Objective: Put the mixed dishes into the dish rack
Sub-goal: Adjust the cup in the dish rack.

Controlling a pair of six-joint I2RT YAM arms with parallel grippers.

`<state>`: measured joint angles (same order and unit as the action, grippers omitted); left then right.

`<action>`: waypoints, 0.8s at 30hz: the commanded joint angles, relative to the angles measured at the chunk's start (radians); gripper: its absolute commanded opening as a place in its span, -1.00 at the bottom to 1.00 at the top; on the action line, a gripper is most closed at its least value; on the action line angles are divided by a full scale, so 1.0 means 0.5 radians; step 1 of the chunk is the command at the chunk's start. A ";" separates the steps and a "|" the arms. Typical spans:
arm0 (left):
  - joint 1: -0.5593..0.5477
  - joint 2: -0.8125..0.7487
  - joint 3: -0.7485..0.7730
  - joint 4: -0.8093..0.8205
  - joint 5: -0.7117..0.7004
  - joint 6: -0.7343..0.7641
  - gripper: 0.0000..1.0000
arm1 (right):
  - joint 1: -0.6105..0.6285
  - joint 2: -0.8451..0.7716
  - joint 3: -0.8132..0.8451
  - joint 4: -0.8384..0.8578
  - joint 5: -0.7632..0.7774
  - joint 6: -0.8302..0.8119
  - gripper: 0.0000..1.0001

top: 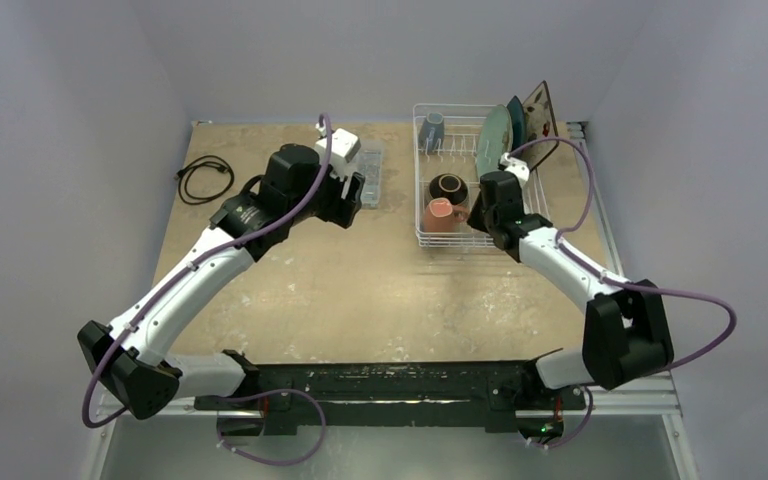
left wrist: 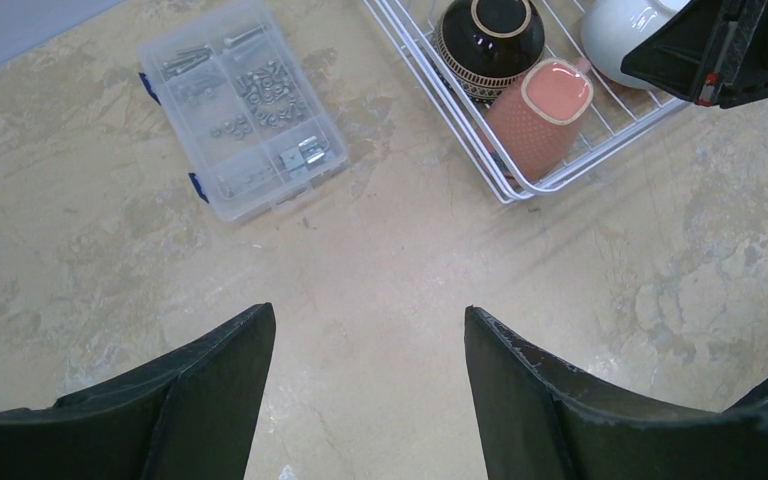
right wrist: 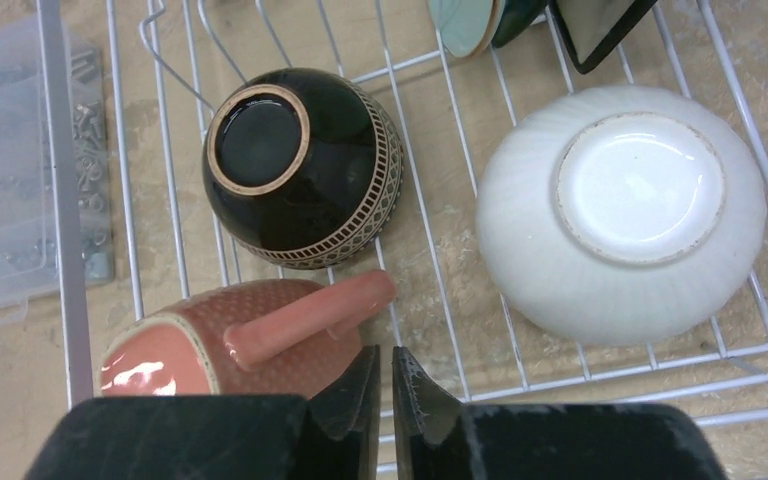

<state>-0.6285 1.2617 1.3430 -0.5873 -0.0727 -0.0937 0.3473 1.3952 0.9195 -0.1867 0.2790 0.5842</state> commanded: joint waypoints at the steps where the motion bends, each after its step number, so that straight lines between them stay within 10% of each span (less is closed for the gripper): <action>1: 0.008 -0.002 0.026 0.038 0.042 -0.024 0.36 | -0.004 0.116 0.006 0.155 0.094 -0.057 -0.90; 17: 0.008 0.040 0.029 0.033 0.026 -0.009 0.36 | -0.004 0.578 0.428 0.432 -0.203 -0.203 -0.92; 24: 0.008 0.036 0.034 0.027 0.028 -0.009 0.36 | -0.001 0.321 0.440 -0.070 0.022 -0.401 -0.40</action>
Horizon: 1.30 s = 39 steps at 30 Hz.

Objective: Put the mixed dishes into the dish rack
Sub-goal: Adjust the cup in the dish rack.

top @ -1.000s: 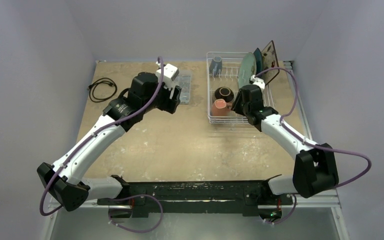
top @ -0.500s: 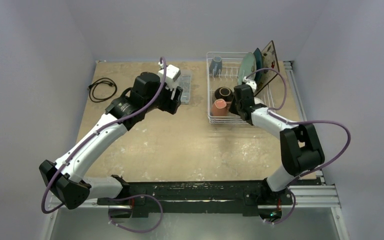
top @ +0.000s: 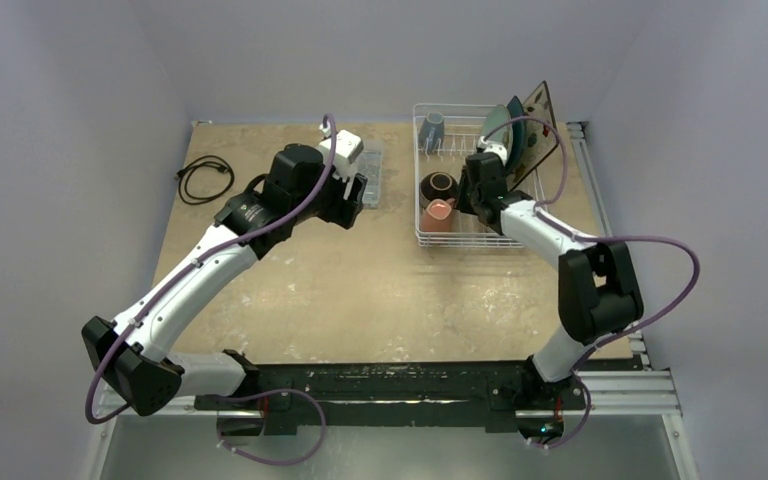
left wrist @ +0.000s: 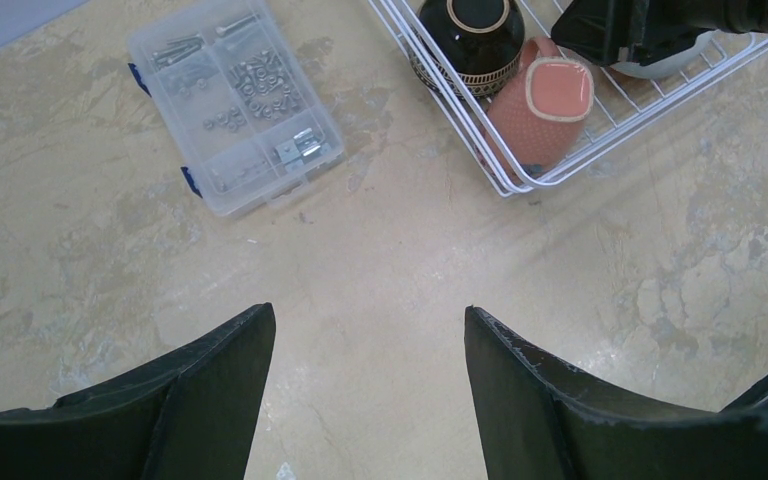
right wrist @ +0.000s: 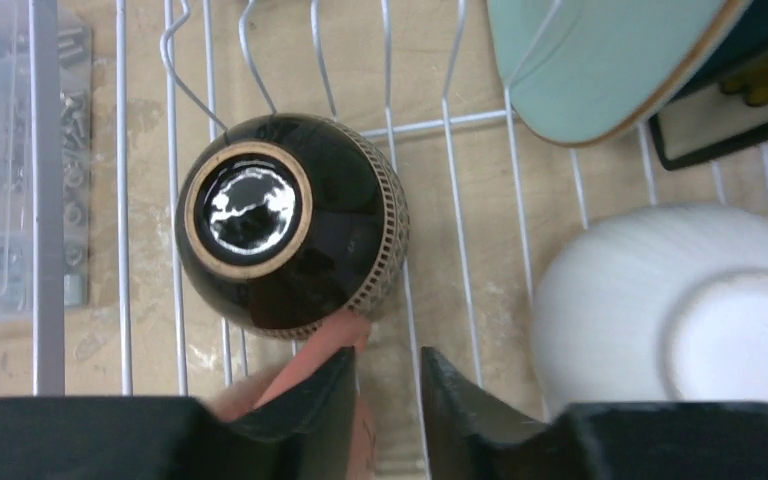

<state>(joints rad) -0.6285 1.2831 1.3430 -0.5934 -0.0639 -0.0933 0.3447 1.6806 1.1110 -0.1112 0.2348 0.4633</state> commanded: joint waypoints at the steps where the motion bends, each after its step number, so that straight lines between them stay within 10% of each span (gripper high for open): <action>1: 0.008 -0.007 0.035 0.041 0.017 -0.012 0.36 | 0.004 -0.321 0.027 -0.274 0.133 -0.190 -0.30; 10: 0.008 0.007 0.041 0.030 0.060 -0.034 0.36 | 0.141 -0.663 -0.198 -0.143 -0.314 -0.398 0.69; 21: 0.006 0.040 0.041 0.027 0.042 -0.022 0.36 | 0.391 -0.336 -0.120 -0.099 0.131 -0.260 0.78; 39: 0.007 0.039 0.049 0.022 0.065 -0.031 0.36 | 0.320 -0.412 -0.094 -0.015 0.241 -0.474 -0.78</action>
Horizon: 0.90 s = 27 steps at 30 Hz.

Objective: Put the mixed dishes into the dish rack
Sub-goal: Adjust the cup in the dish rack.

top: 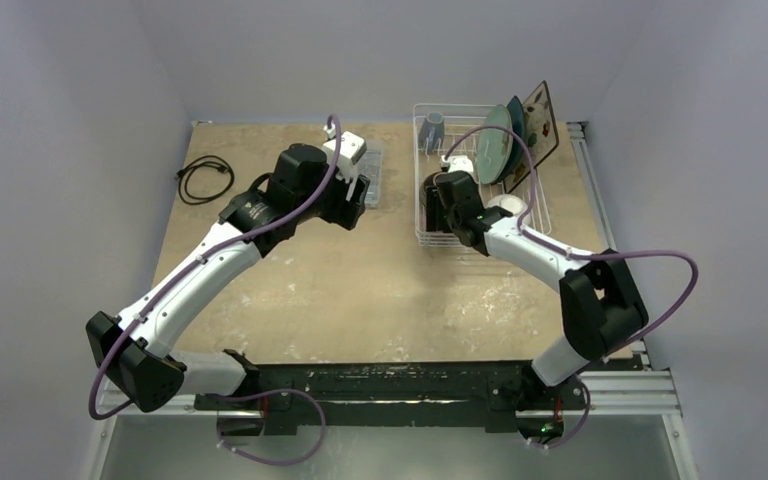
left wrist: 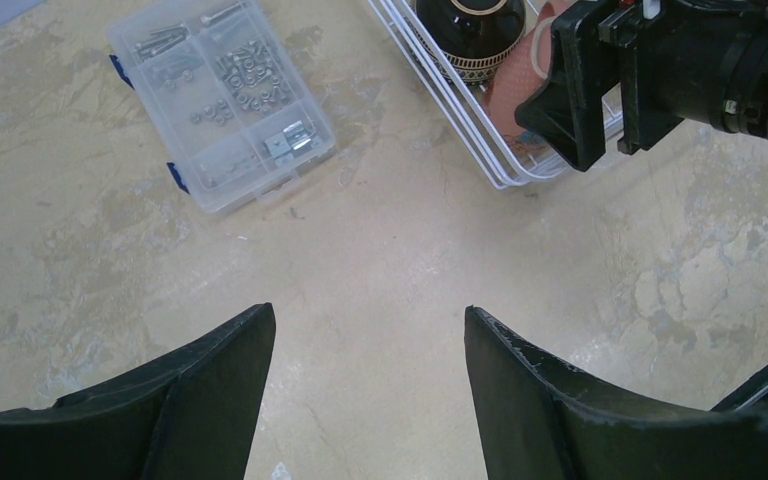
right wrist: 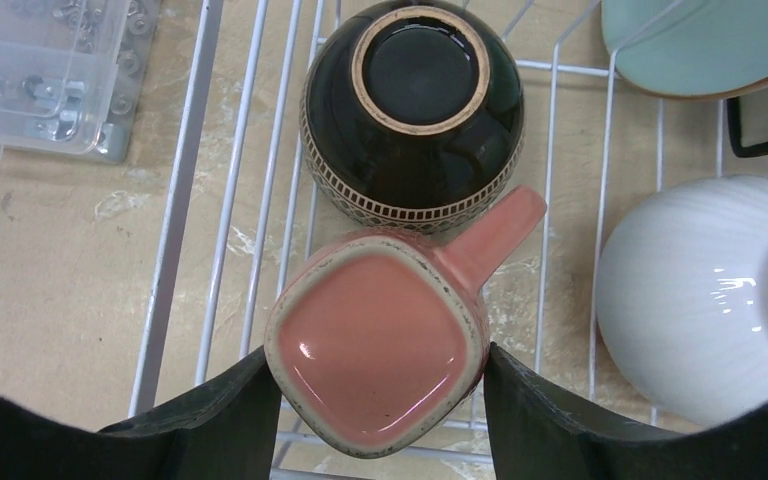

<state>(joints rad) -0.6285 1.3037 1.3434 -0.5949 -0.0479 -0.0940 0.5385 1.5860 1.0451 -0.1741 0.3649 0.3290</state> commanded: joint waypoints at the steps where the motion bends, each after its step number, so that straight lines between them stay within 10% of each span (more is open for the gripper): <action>1: 0.006 -0.004 0.051 0.022 0.041 -0.032 0.36 | -0.095 -0.273 0.016 0.126 -0.070 -0.260 -0.83; 27: 0.005 0.027 0.053 0.031 0.163 -0.088 0.36 | -0.878 0.161 0.543 -0.041 -1.486 -1.685 -1.00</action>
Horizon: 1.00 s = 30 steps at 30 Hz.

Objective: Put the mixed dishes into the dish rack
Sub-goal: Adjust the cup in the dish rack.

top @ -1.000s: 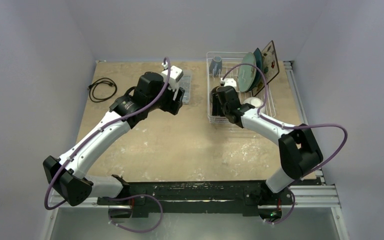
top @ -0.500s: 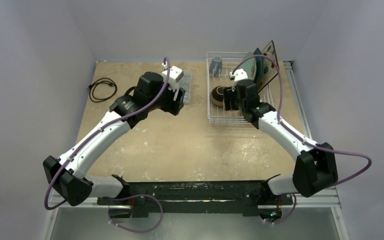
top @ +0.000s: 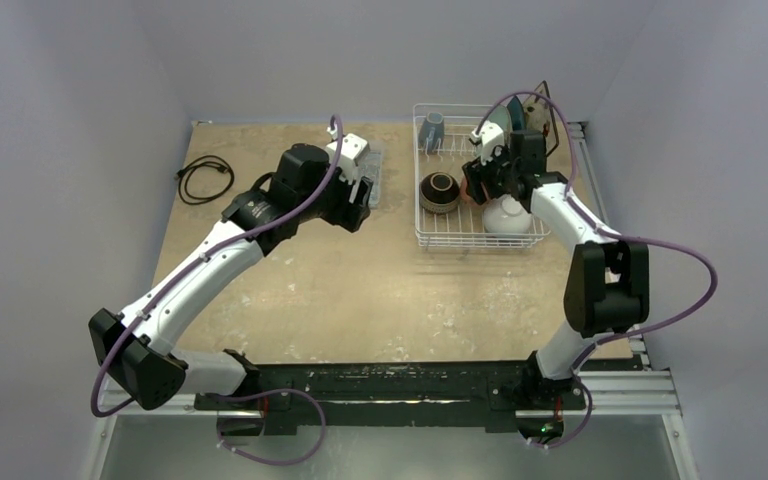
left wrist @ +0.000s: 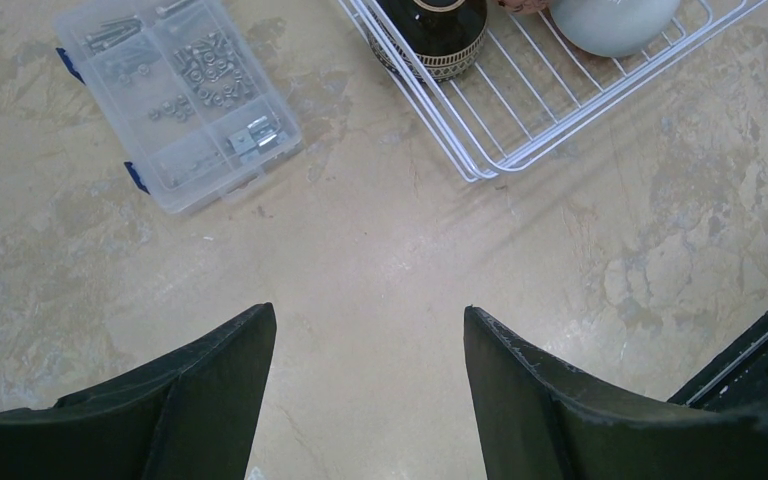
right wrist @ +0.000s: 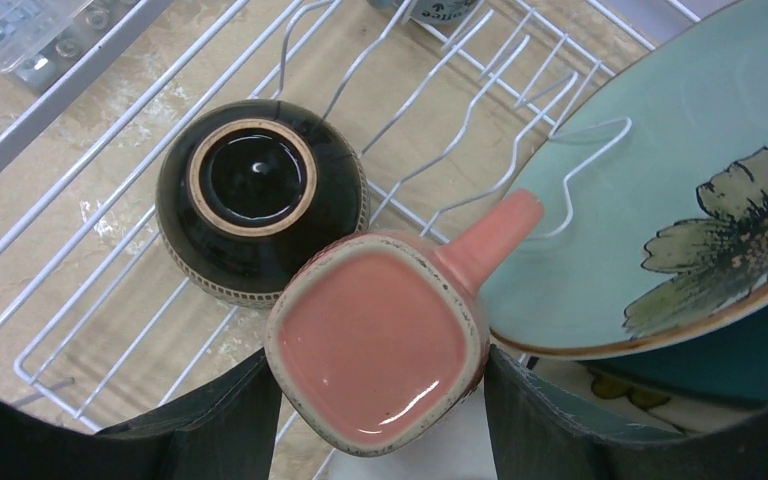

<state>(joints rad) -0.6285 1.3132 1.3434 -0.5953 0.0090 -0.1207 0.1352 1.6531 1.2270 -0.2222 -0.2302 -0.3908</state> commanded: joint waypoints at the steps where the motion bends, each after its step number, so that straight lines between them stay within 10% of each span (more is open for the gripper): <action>1: 0.005 0.006 0.053 0.032 0.048 -0.035 0.36 | -0.092 0.052 0.190 0.055 -0.324 -0.246 -1.00; 11: 0.005 0.028 0.056 0.028 0.072 -0.040 0.35 | -0.163 0.232 0.195 0.121 -0.442 -0.218 -1.00; 30: 0.005 0.035 0.059 0.028 0.115 -0.047 0.35 | -0.161 0.066 0.016 0.269 0.048 0.090 0.36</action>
<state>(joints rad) -0.6285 1.3296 1.3434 -0.6014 0.0467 -0.1379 0.0704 1.7592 1.2274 -0.1604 -0.3115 -0.3779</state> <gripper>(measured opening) 0.678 0.649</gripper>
